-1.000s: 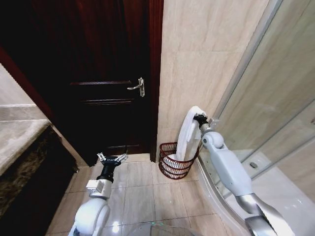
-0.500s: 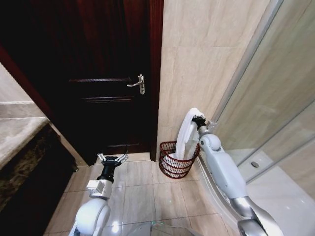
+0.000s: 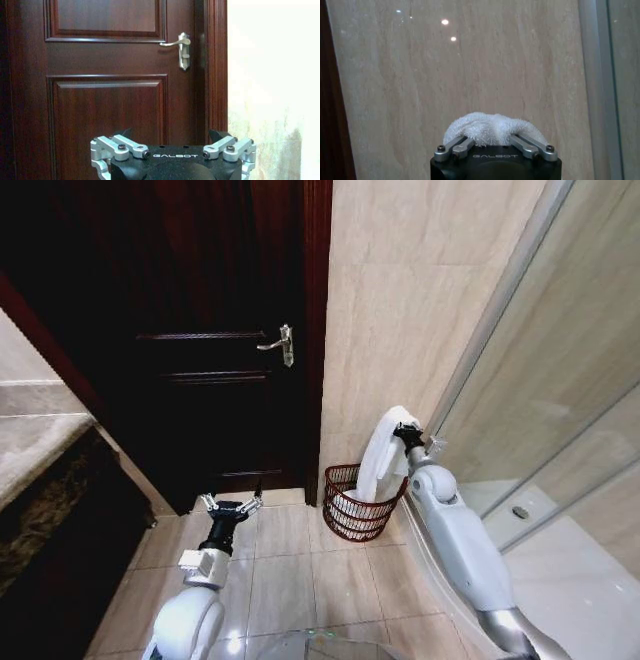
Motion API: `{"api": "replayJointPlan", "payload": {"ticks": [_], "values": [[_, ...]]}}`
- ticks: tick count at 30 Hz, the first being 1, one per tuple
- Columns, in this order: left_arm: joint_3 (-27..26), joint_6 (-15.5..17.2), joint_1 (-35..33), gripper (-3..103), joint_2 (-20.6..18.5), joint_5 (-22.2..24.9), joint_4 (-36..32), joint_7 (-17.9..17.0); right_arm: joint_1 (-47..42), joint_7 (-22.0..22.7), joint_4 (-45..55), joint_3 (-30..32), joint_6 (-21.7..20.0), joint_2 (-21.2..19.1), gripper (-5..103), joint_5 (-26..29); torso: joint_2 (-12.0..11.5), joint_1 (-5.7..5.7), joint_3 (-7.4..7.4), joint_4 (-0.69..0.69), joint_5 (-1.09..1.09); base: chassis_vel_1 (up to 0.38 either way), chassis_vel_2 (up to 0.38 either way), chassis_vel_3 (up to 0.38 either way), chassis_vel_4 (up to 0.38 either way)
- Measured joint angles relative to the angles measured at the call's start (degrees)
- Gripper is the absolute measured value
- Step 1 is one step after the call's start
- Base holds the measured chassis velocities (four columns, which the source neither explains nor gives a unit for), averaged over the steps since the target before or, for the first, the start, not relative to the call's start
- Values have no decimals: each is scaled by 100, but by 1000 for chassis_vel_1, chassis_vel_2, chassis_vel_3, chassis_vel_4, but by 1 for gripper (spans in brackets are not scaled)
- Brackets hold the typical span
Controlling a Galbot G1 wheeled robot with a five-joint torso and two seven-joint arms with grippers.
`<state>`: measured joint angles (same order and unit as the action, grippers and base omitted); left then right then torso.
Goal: Discard the used towel into the hamper.
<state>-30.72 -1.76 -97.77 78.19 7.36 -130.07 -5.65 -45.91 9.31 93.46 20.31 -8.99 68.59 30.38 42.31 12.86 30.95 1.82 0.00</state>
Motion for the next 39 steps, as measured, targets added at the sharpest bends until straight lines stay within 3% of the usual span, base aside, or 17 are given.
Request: {"api": "replayJointPlan", "payload": {"ticks": [39], "values": [[38,-4,0,100,60,-158,67,11,-229,73,407,104,-323,-68,8,43,-918,-385,-533,0,0,0,0,0,0]]}}
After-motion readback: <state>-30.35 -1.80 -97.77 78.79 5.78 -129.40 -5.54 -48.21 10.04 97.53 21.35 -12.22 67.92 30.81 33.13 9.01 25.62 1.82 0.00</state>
